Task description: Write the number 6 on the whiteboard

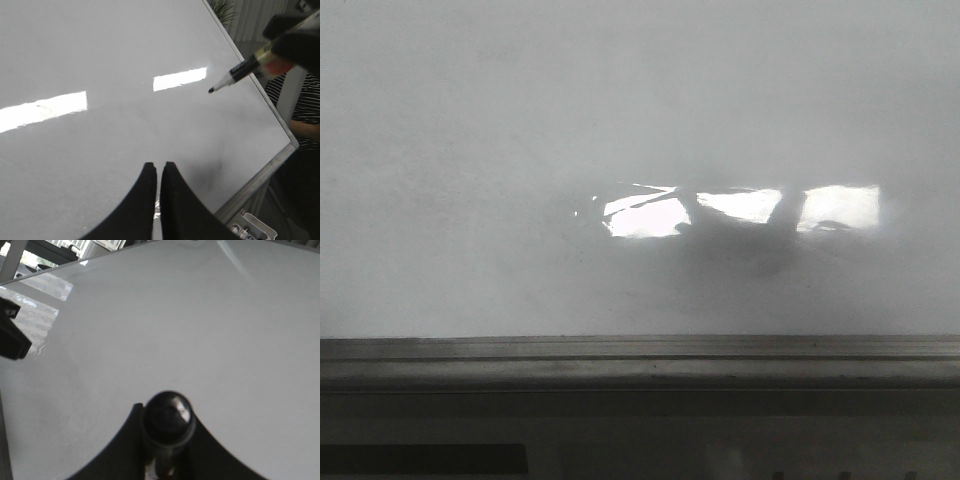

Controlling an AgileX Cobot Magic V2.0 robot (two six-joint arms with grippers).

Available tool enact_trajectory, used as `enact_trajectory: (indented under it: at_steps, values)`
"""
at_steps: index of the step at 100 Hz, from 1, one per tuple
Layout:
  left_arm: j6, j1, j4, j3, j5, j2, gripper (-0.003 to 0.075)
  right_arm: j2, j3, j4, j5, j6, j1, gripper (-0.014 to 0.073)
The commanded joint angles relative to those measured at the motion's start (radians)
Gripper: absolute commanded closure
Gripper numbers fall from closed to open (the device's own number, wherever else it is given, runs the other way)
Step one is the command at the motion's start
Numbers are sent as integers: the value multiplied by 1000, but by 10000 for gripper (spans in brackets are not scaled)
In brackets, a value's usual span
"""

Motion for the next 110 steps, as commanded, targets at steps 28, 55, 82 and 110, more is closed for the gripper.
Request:
enact_trajectory:
  at_steps: [28, 55, 82, 110]
  values:
    - [-12, -3, -16, -25, 8, 6, 741, 53, 50, 41, -247, 27, -128, 636]
    - [-12, -3, -16, -25, 8, 6, 741, 162, 50, 51, -314, 27, -192, 637]
    - [-12, -3, -16, -25, 8, 6, 741, 238, 50, 120, -297, 27, -192, 638]
    - [-12, -3, -16, -25, 8, 6, 741, 248, 50, 122, -180, 45, -179, 643]
